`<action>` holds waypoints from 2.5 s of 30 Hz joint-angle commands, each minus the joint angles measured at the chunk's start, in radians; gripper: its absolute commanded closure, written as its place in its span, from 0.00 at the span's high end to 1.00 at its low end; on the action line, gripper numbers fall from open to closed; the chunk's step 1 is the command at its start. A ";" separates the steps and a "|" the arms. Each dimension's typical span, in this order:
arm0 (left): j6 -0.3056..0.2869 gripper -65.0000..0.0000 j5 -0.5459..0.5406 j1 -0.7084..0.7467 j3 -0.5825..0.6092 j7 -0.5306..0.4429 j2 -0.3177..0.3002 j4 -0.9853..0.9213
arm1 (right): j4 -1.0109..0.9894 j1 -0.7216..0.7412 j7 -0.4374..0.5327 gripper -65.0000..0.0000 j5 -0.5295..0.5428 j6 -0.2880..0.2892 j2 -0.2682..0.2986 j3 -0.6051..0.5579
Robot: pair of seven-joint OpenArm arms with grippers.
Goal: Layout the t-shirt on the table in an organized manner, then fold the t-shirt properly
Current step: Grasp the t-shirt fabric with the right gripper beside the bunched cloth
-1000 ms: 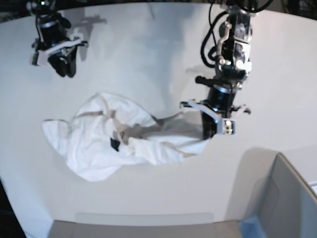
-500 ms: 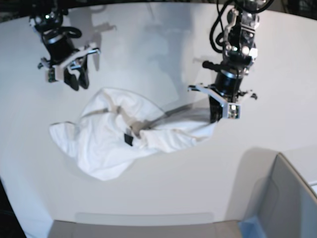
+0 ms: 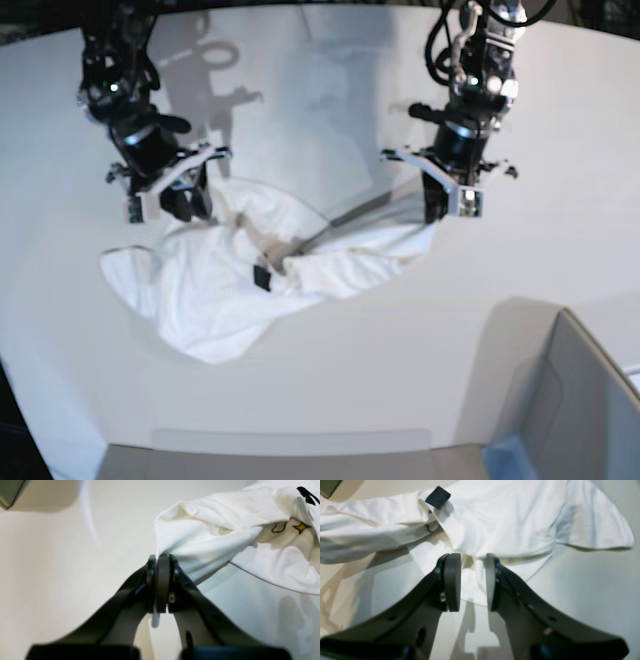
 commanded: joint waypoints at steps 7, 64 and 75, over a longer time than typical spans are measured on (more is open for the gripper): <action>0.001 0.00 0.002 -0.006 -0.005 -0.019 -0.005 0.016 | 0.015 0.000 0.020 0.46 0.143 0.007 -0.007 0.041; 0.001 0.00 0.002 0.066 -0.039 -0.022 0.000 0.018 | -0.483 0.326 -0.105 0.47 0.462 0.001 -0.093 0.188; 0.001 0.00 0.002 0.063 -0.031 -0.021 0.000 0.015 | -0.460 0.271 -0.103 0.47 0.461 -0.002 -0.141 0.253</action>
